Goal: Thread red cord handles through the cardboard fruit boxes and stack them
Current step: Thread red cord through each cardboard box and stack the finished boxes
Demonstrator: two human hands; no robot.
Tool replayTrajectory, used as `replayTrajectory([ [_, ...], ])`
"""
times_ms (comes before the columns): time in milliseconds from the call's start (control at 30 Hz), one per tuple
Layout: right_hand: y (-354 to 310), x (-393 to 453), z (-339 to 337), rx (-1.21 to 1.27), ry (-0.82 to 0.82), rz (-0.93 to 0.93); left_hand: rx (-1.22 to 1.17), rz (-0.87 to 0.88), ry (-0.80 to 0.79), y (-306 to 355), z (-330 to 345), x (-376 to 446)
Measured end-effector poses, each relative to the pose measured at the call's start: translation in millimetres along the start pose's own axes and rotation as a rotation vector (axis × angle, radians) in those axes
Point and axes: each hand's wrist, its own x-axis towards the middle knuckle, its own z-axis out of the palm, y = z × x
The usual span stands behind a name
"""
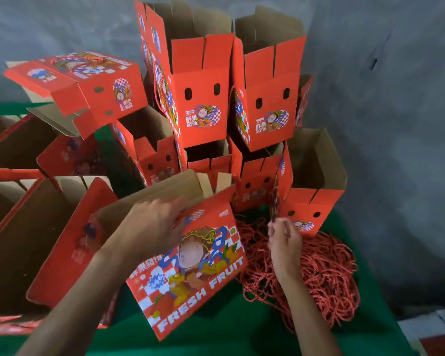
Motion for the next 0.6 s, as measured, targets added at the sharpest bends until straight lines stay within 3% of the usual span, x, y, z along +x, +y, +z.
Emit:
replayTrajectory([
  [133, -13, -3, 17, -0.213, -0.172, -0.057, -0.141, -0.044, -0.098, 5, 2, 6],
  [267, -12, -21, 40, -0.264, -0.388, -0.103, -0.371, -0.094, -0.248, 12, 11, 17],
  [367, -7, -30, 46, -0.319, -0.441, -0.19, -0.698, -0.16, -0.36, 15, 18, 23],
  [600, -8, -23, 30, -0.443, -0.573, -0.069, -1.16, -0.388, -0.477, 20, 28, 30],
])
